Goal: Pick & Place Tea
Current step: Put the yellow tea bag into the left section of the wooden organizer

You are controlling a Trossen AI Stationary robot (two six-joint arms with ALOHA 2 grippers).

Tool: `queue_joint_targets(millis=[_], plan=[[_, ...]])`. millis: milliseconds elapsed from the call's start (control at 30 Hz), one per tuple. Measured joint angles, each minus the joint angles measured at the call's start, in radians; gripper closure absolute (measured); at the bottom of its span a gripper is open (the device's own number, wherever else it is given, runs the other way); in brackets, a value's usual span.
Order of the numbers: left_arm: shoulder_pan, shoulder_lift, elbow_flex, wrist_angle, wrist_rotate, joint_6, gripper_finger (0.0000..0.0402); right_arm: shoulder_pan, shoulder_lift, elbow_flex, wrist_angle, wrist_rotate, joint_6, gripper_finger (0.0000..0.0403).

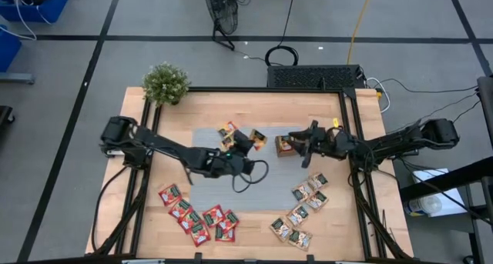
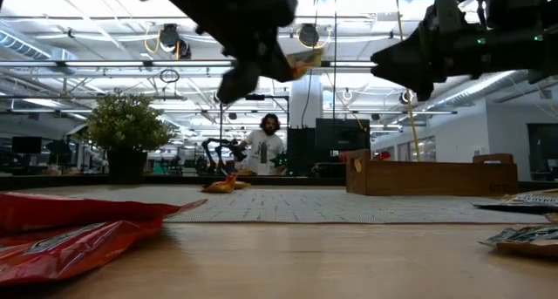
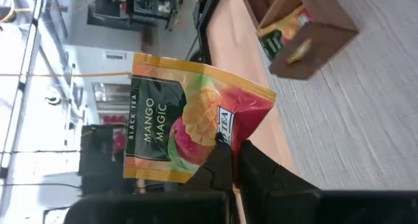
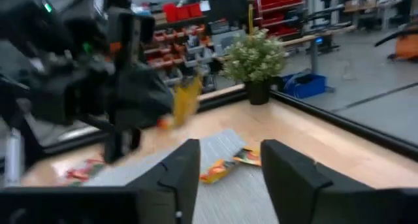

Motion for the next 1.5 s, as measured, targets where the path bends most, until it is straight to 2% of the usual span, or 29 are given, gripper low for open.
queue_joint_targets(millis=[167,433,600,900,1100,1300,1400,1500], plan=[[0.016,0.082,0.082,-0.005,-0.001,0.071,0.0393,-0.020,0.090,0.052,-0.001,-0.008,0.036,0.0216],[0.045,0.109,0.125,-0.006,0.008,0.079,0.0393,-0.042,0.257,0.132,0.095,-0.083,0.037,0.0215],[0.052,0.109,0.126,-0.011,0.007,0.077,0.0394,-0.043,0.294,0.132,0.168,-0.103,0.045,0.0220],[0.051,0.109,0.126,0.003,0.038,0.056,0.0394,-0.096,0.300,0.142,0.161,-0.105,0.082,0.0242],[0.051,0.109,0.126,0.005,0.039,0.054,0.0393,-0.108,0.301,0.142,0.147,-0.132,0.067,0.0286],[0.051,0.109,0.126,0.005,0.085,0.040,0.0393,-0.107,0.301,0.146,0.154,-0.235,0.006,0.0392],[0.051,0.109,0.126,0.004,0.094,0.022,0.0393,-0.106,0.301,0.161,0.133,-0.261,-0.014,0.0400],[0.051,0.109,0.126,0.005,0.100,-0.035,0.0376,-0.105,0.301,0.161,0.133,-0.255,-0.042,0.0402]])
